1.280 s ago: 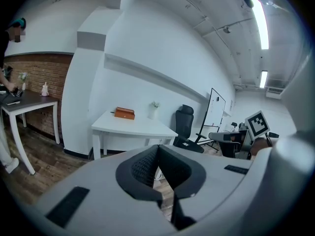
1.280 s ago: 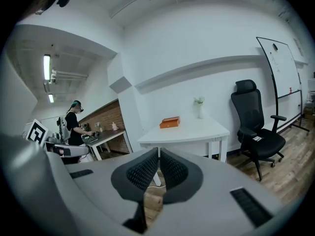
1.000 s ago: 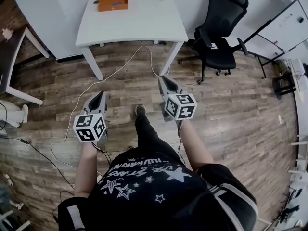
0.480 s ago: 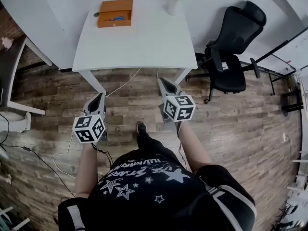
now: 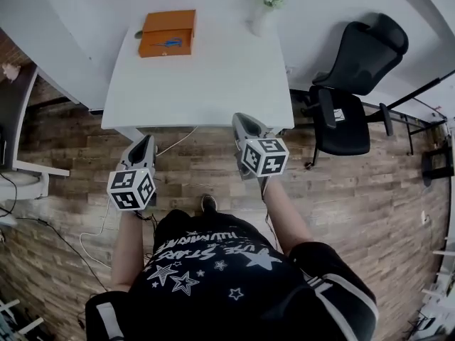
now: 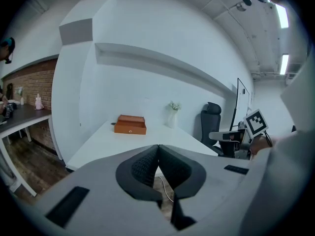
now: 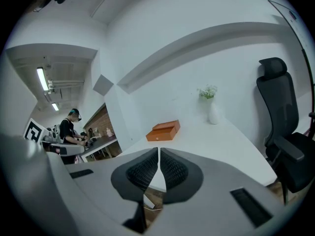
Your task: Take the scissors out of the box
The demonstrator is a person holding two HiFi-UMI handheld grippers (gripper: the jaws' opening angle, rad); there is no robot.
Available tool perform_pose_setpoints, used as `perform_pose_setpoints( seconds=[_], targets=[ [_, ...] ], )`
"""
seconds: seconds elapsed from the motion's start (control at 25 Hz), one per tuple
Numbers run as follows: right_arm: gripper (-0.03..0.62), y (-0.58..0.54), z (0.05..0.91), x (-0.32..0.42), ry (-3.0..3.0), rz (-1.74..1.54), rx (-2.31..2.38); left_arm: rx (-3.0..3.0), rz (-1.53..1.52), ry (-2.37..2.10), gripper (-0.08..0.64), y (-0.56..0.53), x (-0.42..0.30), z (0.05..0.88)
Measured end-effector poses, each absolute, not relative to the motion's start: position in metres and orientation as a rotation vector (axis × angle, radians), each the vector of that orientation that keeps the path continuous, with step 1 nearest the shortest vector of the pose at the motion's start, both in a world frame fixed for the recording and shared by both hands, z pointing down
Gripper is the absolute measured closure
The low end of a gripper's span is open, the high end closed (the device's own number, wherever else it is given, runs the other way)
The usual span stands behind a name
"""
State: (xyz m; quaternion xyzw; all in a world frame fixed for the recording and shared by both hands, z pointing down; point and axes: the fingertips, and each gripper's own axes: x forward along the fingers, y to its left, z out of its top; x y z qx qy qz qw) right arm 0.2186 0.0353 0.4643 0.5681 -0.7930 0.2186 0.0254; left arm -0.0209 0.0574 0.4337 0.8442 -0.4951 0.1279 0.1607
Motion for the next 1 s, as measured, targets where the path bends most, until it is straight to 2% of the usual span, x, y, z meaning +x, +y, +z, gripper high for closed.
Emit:
perform_pose_setpoints(
  seconds=[0.56,1.0],
  targets=[
    [0.546,-0.045,0.474,0.221,-2.403,0.707,1.79,2.418,0.336,-1.389,0.543,-0.049,-0.026,0.44],
    [0.546,-0.181,0.479,0.198,-2.363,0.681,1.785,2.396,0.322,-1.351,0.543,-0.184,-0.051,0.461]
  ],
)
